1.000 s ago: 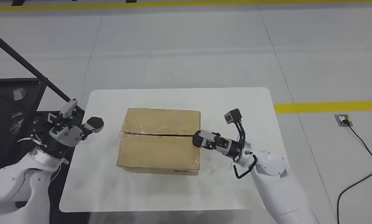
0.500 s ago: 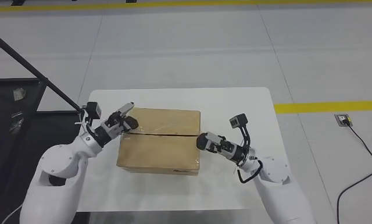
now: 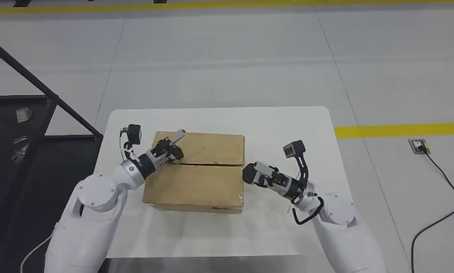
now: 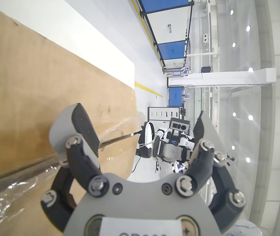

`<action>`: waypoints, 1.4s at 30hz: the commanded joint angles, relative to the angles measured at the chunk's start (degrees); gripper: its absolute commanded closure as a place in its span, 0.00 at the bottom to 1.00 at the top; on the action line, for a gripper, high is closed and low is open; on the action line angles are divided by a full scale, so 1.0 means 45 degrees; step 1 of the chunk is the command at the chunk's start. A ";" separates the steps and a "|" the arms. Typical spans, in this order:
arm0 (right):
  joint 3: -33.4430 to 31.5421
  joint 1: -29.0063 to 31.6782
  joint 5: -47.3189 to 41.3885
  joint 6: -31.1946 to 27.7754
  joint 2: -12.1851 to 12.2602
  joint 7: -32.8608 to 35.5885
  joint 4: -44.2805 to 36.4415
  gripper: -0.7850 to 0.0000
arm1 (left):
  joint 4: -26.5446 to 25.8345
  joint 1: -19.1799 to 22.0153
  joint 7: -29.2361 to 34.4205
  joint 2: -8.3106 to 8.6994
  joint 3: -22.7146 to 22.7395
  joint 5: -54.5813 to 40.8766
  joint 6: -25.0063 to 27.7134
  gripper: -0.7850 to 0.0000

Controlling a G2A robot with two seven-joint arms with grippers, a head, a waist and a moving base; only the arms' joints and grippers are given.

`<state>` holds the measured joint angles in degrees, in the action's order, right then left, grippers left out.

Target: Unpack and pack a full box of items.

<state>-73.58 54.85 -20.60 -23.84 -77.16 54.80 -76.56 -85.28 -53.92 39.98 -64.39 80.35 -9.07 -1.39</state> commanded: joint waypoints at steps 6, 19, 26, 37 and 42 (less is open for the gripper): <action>0.0145 -0.0127 -0.0030 0.0048 0.0044 -0.0015 0.0085 0.00 | -0.0447 -0.0391 0.0200 0.0059 -0.0001 0.0130 0.0103 0.00; 0.0398 -0.0296 -0.0115 0.0004 0.0109 -0.0147 0.0183 0.00 | -0.0882 -0.0714 -0.0755 -0.0007 -0.0345 -0.0044 0.0302 0.00; 0.0862 -0.0549 -0.1421 -0.0175 0.0120 0.1875 0.0144 0.00 | -0.1158 -0.1157 -0.0782 0.0061 0.1006 -0.2286 0.0538 0.00; 0.2256 -0.2318 -0.1070 0.0372 -0.0151 0.1751 0.1182 0.00 | -0.1044 -0.1403 -0.1524 0.0047 0.1399 -0.3670 -0.0088 0.00; 0.2438 -0.2398 -0.1100 0.0086 -0.0207 0.1361 0.1568 0.00 | -0.1351 -0.1304 -0.2851 -0.0154 0.0302 -0.3507 -0.0394 0.00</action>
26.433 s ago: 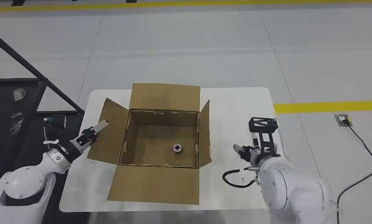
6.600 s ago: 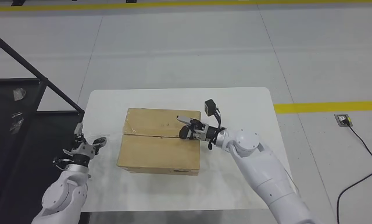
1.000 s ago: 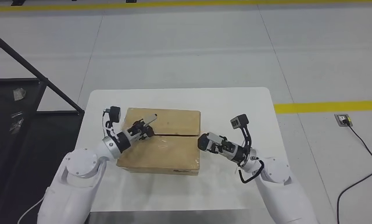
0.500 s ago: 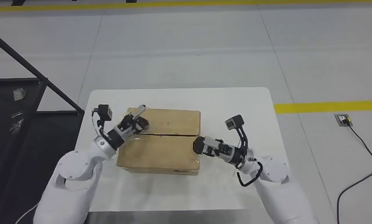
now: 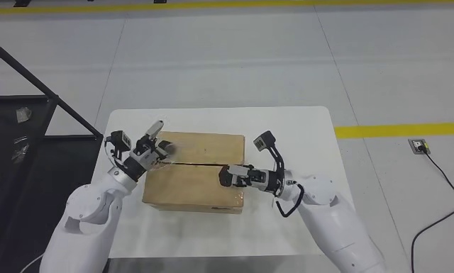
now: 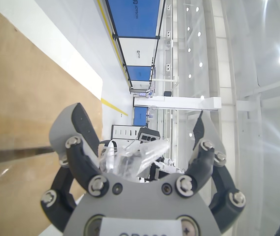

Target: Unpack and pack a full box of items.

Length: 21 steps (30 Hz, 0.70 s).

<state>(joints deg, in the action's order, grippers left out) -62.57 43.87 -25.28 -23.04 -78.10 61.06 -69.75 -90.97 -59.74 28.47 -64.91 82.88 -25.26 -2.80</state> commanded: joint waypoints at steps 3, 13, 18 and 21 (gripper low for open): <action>-0.0148 0.0213 -0.0204 -0.0378 0.0039 -0.0057 0.0128 0.00 | -0.0439 -0.0026 -0.1054 -0.0140 -0.0825 0.0349 -0.0367 0.00; -0.0165 0.0327 -0.0916 -0.0966 0.0047 0.0229 0.0034 0.00 | -0.1139 -0.0425 -0.2244 -0.0356 -0.1736 0.0659 -0.0357 0.00; 0.0262 -0.0228 -0.0752 -0.0950 -0.0097 -0.0241 0.0132 0.00 | -0.1879 -0.0937 -0.1621 -0.0299 -0.0750 -0.0842 -0.0439 0.00; 0.0409 -0.0527 -0.0887 -0.0895 -0.0158 -0.0202 0.0396 0.00 | -0.2350 -0.1321 -0.1227 -0.0203 0.0381 -0.1791 -0.0528 0.00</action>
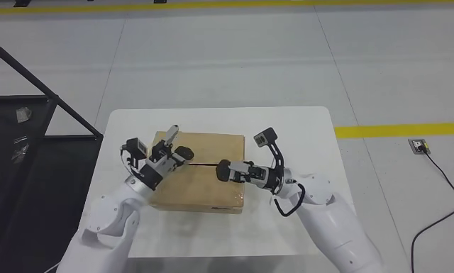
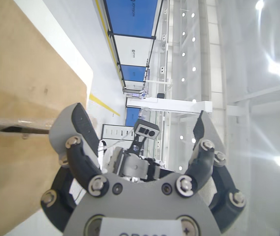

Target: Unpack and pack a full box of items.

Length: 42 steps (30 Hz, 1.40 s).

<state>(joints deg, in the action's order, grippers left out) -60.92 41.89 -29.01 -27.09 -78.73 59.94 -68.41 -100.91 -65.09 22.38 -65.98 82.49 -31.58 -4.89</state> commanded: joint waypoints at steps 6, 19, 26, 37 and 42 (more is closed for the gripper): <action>0.0221 -0.0407 -0.0360 -0.0105 -0.0101 0.0249 0.0734 0.00 | 0.0084 -0.0095 0.0132 0.0145 0.1203 0.0056 -0.0501 0.00; -0.0317 0.0192 -0.0669 -0.0512 0.0061 0.0489 0.0791 0.00 | 0.1445 0.1279 -0.1003 -0.0224 -0.1629 0.2275 -0.0053 0.00; -0.0636 0.0479 -0.0859 -0.0506 0.0172 0.0712 0.0683 0.00 | 0.1440 0.1474 -0.1108 -0.0359 -0.2340 0.2737 -0.0177 0.00; -0.0681 0.0439 -0.1011 -0.0389 0.0202 0.0804 0.0740 0.00 | 0.0795 0.1062 -0.0840 -0.0412 -0.1822 0.1746 -0.0069 0.00; -0.0553 0.0167 -0.1028 -0.0304 0.0157 0.0748 0.0872 0.00 | -0.0665 -0.0112 0.0541 -0.0170 0.0573 -0.0466 -0.0264 0.00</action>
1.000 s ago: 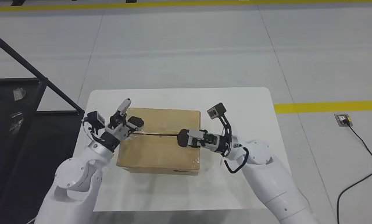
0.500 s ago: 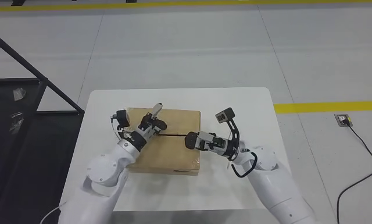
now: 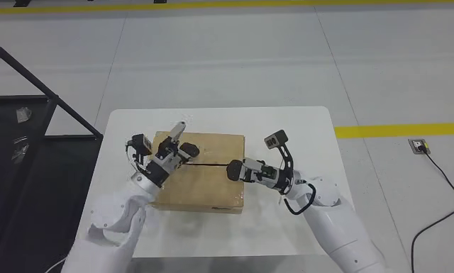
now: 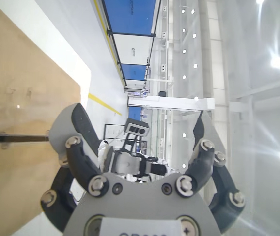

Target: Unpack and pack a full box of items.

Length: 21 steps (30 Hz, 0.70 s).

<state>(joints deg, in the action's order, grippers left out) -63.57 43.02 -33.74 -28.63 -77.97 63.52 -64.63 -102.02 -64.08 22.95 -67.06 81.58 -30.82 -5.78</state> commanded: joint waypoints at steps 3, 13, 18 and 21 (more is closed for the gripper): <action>0.0221 -0.0487 0.0353 0.0225 -0.0071 -0.0325 0.0065 0.00 | -0.1289 -0.1124 0.1051 0.0232 0.2608 -0.1383 0.0122 0.00; 0.2247 -0.3613 0.2945 0.2984 -0.0824 -0.3493 0.0712 0.00 | 0.0183 -0.2520 0.0685 0.0397 0.4751 -0.0145 0.1399 0.00; 0.3752 -0.5478 0.2854 0.4364 -0.1629 -0.3939 0.2869 0.00 | 0.1552 -0.2171 0.0678 0.0372 0.4287 -0.0034 0.1581 0.00; 0.4479 -0.6151 0.2662 0.4702 -0.2126 -0.3956 0.4029 0.00 | 0.2019 -0.2047 0.0879 0.0375 0.4146 -0.0041 0.1627 0.00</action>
<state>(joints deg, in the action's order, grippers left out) -44.43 16.33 -21.37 -7.73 -86.80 45.73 -48.50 -93.55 -73.37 26.60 -65.38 100.46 -31.10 1.46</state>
